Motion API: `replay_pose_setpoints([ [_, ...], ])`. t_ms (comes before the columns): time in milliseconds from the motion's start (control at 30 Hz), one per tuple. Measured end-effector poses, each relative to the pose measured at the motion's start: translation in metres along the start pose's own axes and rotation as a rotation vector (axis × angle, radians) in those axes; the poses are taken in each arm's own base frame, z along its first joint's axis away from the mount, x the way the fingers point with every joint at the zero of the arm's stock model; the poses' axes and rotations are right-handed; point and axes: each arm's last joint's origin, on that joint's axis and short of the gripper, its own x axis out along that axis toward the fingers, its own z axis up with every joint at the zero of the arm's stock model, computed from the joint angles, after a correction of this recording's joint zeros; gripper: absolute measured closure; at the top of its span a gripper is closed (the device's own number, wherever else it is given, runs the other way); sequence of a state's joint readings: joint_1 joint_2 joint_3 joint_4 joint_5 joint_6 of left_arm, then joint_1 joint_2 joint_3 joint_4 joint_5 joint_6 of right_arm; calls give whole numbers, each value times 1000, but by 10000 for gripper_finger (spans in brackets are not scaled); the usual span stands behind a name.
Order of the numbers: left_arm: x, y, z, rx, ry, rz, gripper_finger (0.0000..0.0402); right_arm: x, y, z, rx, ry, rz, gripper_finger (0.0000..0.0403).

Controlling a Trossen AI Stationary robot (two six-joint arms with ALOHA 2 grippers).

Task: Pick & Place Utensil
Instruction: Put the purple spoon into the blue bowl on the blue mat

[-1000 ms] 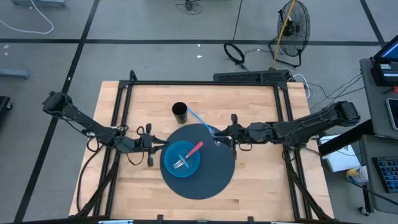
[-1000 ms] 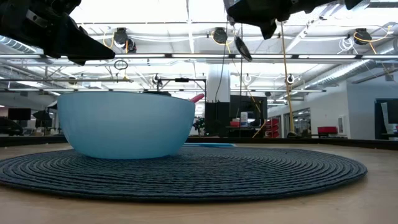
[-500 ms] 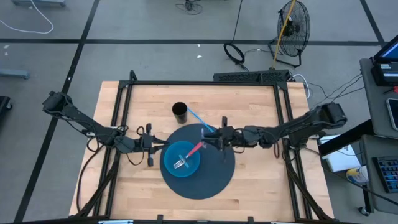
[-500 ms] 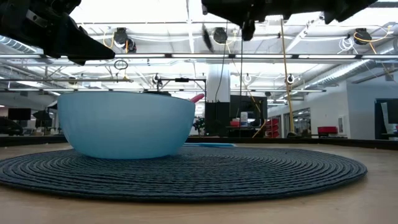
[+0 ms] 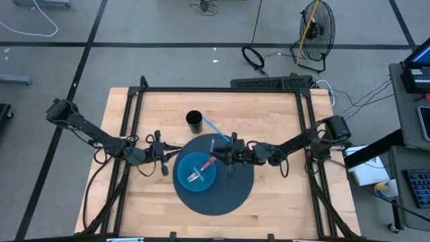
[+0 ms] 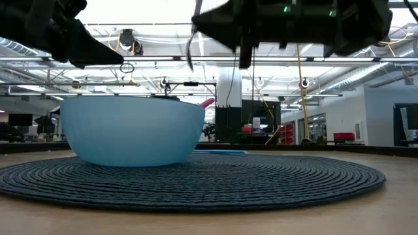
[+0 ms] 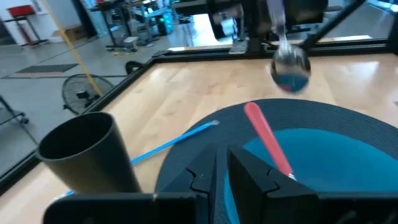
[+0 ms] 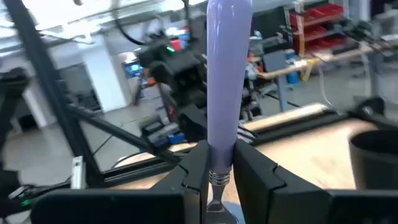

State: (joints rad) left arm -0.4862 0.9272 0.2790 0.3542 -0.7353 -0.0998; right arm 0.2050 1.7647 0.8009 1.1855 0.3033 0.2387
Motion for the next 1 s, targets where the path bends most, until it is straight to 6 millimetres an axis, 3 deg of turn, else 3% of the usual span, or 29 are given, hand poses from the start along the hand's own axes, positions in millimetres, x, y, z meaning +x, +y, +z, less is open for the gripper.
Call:
replay_pose_setpoints([
  [200,0,2,0,-16,-7,53,355,14,-2,-25,84,16,-15,354],
  [500,0,2,0,-24,-4,58,355,42,7,-38,61,53,11,354],
  [1000,0,4,-1,-20,-4,120,355,40,19,-48,56,117,-130,353],
])
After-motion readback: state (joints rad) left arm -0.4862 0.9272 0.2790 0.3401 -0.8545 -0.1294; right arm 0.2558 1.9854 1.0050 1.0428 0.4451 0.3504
